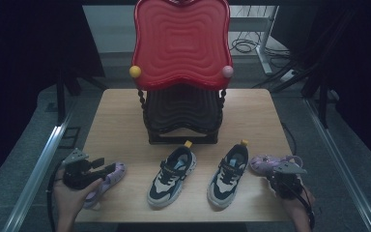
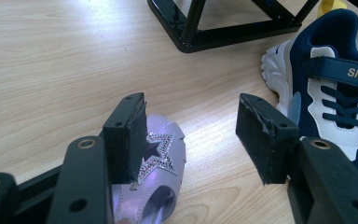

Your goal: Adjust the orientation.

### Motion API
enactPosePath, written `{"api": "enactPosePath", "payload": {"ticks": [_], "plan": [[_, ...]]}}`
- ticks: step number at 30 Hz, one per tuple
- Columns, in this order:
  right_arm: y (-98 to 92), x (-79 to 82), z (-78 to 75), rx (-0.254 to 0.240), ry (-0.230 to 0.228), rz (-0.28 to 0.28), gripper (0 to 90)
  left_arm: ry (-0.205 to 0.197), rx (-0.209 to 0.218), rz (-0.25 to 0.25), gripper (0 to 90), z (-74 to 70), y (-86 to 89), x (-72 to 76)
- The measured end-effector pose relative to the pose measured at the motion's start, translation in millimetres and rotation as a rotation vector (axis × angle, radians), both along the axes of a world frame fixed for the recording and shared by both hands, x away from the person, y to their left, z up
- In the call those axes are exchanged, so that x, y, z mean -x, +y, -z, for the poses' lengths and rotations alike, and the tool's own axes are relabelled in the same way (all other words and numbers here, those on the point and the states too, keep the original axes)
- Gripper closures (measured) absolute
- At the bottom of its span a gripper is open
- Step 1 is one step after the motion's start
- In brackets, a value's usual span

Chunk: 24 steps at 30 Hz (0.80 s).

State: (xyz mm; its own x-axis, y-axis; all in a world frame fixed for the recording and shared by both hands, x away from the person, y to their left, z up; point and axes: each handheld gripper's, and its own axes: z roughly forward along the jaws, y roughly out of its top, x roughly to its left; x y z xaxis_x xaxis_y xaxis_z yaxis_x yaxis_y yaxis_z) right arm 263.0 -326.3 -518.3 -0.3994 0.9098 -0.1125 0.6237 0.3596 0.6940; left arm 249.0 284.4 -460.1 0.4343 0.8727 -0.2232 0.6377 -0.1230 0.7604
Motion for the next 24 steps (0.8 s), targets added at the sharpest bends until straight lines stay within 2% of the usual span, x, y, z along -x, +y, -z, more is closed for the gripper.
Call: {"api": "enactPosePath", "payload": {"ticks": [12,15,22,24], "plan": [[11.8,-12.1,1.8,-0.003,-0.006,0.007,90.0,-0.004,0.000,-0.018,43.5,-1.8,5.9,1.4],[18.7,-17.3,2.5,0.016,-0.020,0.028,90.0,-0.002,-0.003,-0.011,43.5,-1.4,4.4,1.2],[25.6,-23.3,4.8,0.026,-0.033,0.057,90.0,-0.002,-0.004,-0.017,43.4,-1.4,5.8,1.3],[28.4,-24.7,5.2,0.044,-0.041,0.069,90.0,-0.001,-0.004,-0.017,43.4,-1.5,5.9,1.4]]}}
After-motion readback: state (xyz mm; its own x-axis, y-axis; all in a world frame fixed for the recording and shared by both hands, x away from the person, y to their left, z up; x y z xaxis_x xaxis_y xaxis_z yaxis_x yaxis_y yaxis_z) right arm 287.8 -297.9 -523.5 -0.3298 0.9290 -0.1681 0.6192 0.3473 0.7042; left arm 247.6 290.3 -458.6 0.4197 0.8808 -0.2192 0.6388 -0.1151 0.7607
